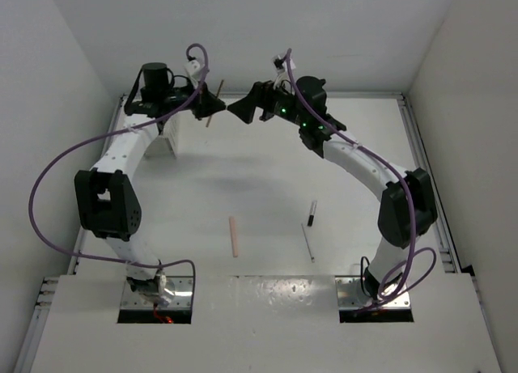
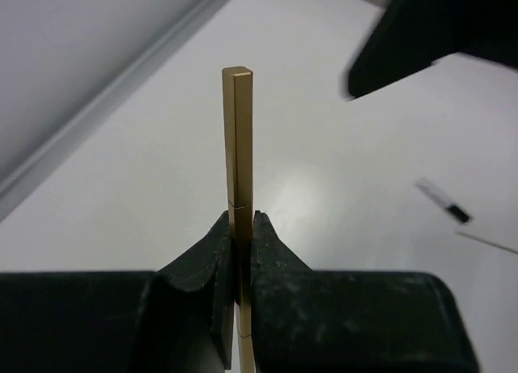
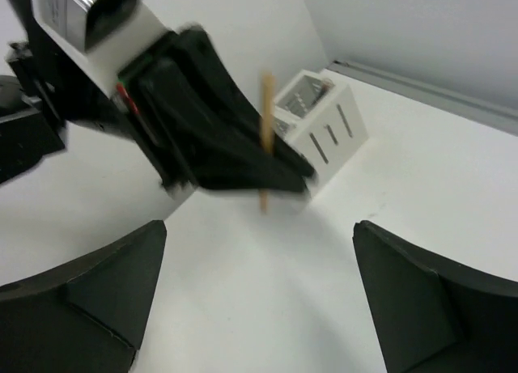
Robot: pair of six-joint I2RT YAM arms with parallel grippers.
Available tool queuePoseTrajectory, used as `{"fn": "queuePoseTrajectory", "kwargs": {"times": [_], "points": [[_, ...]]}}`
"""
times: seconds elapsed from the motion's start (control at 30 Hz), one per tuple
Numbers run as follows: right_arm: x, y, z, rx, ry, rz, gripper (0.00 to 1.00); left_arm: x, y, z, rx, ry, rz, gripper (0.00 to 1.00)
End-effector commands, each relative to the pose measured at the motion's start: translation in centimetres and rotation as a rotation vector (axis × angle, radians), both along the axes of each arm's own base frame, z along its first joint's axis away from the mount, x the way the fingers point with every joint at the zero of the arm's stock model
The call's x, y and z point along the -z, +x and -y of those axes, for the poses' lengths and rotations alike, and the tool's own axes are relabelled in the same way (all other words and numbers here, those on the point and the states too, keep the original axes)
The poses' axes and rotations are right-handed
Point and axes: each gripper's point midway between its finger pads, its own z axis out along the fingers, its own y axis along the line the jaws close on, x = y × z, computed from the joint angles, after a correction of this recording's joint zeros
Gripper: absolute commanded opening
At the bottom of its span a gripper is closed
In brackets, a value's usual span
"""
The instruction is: Organize the makeup
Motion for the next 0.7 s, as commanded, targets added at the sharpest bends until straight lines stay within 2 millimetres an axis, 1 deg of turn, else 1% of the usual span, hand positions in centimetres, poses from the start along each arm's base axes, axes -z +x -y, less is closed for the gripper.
{"fn": "queuePoseTrajectory", "kwargs": {"times": [0.0, 0.03, 0.07, 0.1, 0.13, 0.17, 0.2, 0.23, 0.27, 0.3, 0.33, 0.37, 0.4, 0.43, 0.47, 0.5, 0.53, 0.63, 0.67], "points": [[-0.2, 0.6, 2.9, 0.094, -0.044, 0.025, 1.0, -0.9, 3.4, -7.0, -0.212, 0.119, 0.153, 0.0], [-0.2, 0.4, 3.4, 0.107, -0.046, 0.025, 1.0, -0.8, 4.6, -10.3, -0.291, 0.166, 0.187, 0.0], [-0.5, 0.9, 4.6, 0.145, -0.043, 0.025, 1.0, -1.1, 5.2, -11.9, -0.331, 0.182, 0.216, 0.0], [0.3, 0.6, 5.0, 0.149, -0.052, 0.011, 1.0, -1.5, 5.7, -13.7, -0.376, 0.191, 0.235, 0.0], [1.5, 0.7, 5.7, 0.165, -0.072, -0.011, 1.0, -1.0, 6.8, -16.8, -0.442, 0.206, 0.27, 0.0], [1.3, 0.3, 6.1, 0.175, -0.085, 0.005, 1.0, -1.0, 7.3, -18.4, -0.49, 0.217, 0.299, 0.0], [2.6, 0.0, 6.5, 0.185, -0.116, -0.024, 1.0, -0.5, 7.8, -19.7, -0.521, 0.223, 0.316, 0.0], [3.4, -0.2, 6.9, 0.19, -0.138, -0.03, 1.0, -0.3, 8.1, -21.4, -0.552, 0.234, 0.369, 0.0], [3.6, -0.6, 7.2, 0.192, -0.149, -0.034, 1.0, -0.2, 8.2, -21.9, -0.559, 0.244, 0.39, 0.0], [4.2, -0.8, 7.3, 0.193, -0.169, -0.047, 1.0, 0.7, 8.4, -22.0, -0.557, 0.251, 0.388, 0.0], [5.2, -1.0, 7.7, 0.206, -0.186, -0.071, 1.0, 2.1, 8.5, -22.7, -0.561, 0.268, 0.375, 0.0], [5.4, -1.2, 7.9, 0.208, -0.198, -0.079, 1.0, 3.1, 8.4, -22.4, -0.544, 0.262, 0.355, 0.0], [5.8, -1.4, 7.9, 0.208, -0.206, -0.087, 1.0, 3.4, 8.4, -22.4, -0.545, 0.262, 0.36, 0.0], [6.1, -1.6, 8.2, 0.213, -0.215, -0.099, 1.0, 4.8, 8.3, -22.8, -0.542, 0.259, 0.343, 0.0], [6.1, -1.7, 8.4, 0.216, -0.219, -0.106, 1.0, 5.8, 8.3, -22.8, -0.541, 0.259, 0.329, 0.0], [6.2, -1.8, 8.6, 0.223, -0.226, -0.112, 1.0, 6.3, 8.1, -23.3, -0.549, 0.261, 0.323, 0.0], [6.8, -1.9, 8.7, 0.223, -0.238, -0.126, 1.0, 7.3, 7.9, -23.4, -0.556, 0.273, 0.323, 0.0], [7.3, -2.3, 9.0, 0.231, -0.251, -0.137, 1.0, 8.4, 7.6, -23.5, -0.559, 0.288, 0.317, 0.0], [7.4, -2.3, 9.1, 0.234, -0.256, -0.139, 1.0, 9.2, 7.7, -23.5, -0.554, 0.297, 0.315, 0.0]]}}
